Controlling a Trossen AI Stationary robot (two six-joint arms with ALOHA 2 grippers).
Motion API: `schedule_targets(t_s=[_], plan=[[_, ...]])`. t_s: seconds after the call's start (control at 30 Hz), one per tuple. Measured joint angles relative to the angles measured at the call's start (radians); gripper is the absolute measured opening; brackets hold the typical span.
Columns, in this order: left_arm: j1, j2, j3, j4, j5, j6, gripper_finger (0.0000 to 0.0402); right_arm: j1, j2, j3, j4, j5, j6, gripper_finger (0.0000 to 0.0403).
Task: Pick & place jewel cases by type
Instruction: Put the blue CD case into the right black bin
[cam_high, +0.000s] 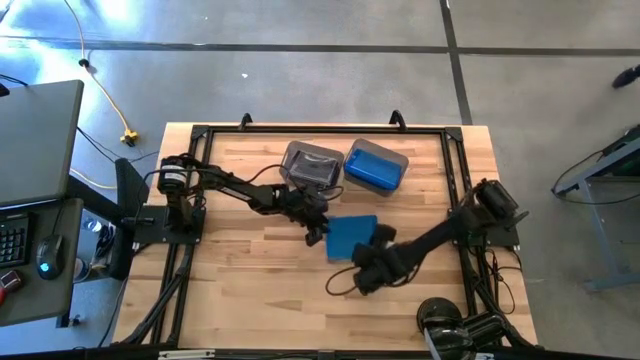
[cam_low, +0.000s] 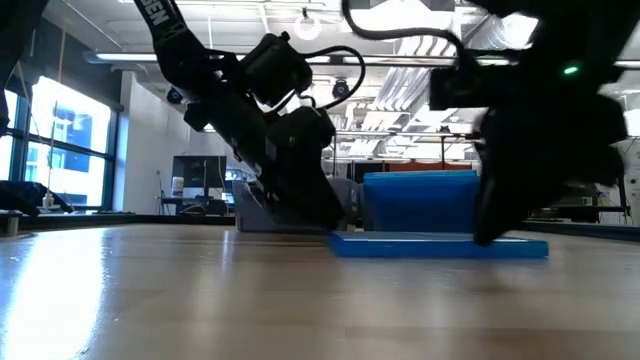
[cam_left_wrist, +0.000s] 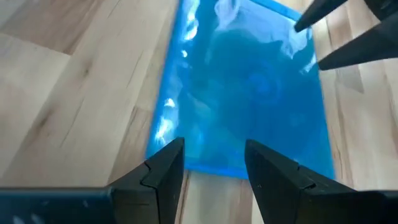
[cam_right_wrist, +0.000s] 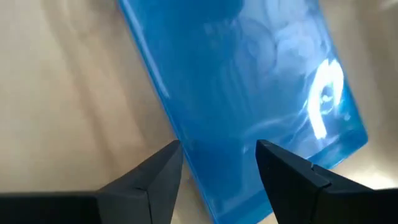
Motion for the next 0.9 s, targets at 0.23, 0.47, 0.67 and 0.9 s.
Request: schedule_targets(t_s=[0.23,0.47,0.67,0.9], plan=[[0.000,-0.002,0.001,-0.035,0.043,-0.009,0.0167,-0.116,-0.001,0.000,0.065,0.140,-0.270,0.0201],[-0.038,-0.003,0.001,-0.067,0.207,-0.077,0.0167,-0.170,-0.001,0.000,0.072,0.138,-0.378,0.0201],[-0.108,0.000,-0.001,-0.103,0.409,-0.073,0.0167,-0.144,-0.001,0.000,-0.009,0.102,-0.305,0.0201],[-0.140,-0.043,-0.001,-0.063,0.513,-0.079,0.0167,-0.095,-0.032,-0.001,-0.066,0.155,-0.242,0.0201]])
